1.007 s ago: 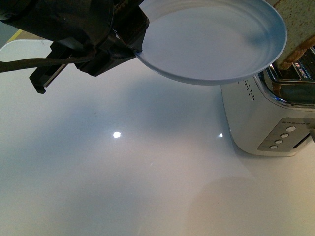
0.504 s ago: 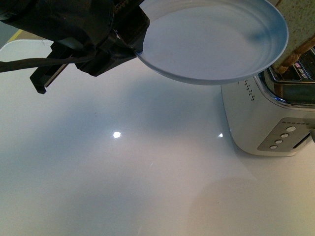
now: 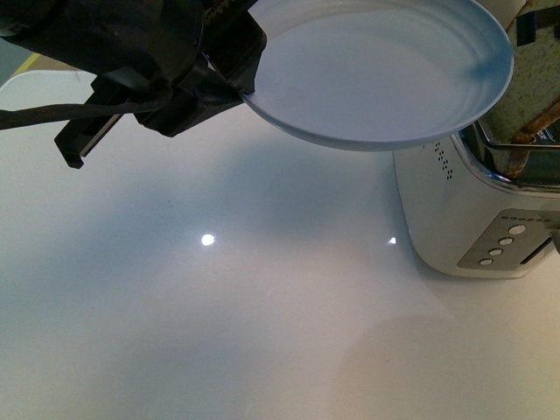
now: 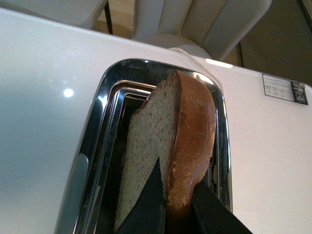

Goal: Left arm holds plate, right arm toasts bread

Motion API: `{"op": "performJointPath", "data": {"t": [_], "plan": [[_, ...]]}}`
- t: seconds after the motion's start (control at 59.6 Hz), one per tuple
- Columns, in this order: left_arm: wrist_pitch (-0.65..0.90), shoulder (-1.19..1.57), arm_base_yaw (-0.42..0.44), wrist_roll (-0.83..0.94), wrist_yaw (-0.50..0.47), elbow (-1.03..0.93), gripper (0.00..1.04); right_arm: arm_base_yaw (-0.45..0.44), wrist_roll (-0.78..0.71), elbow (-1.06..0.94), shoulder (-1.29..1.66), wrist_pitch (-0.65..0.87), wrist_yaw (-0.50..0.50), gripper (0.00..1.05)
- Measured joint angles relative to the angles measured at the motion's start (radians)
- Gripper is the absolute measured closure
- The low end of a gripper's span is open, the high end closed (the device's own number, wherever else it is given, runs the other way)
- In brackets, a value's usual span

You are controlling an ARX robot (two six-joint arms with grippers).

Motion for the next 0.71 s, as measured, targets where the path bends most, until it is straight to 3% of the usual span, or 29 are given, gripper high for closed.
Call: {"op": "performJointPath", "data": {"t": [0.453, 0.537, 0.705], "plan": [[0.0, 0.0, 0.0, 0.0, 0.001, 0.0, 1.02, 0.016, -0.015, -0.006, 0.057, 0.023, -0.032, 1.01], [0.001, 0.0, 0.0, 0.0, 0.001, 0.0, 1.02, 0.016, -0.013, -0.019, 0.058, 0.037, -0.023, 0.84], [0.002, 0.0, 0.0, 0.001, 0.003, 0.0, 1.02, 0.016, 0.011, -0.046, 0.058, 0.059, -0.014, 0.61]]}}
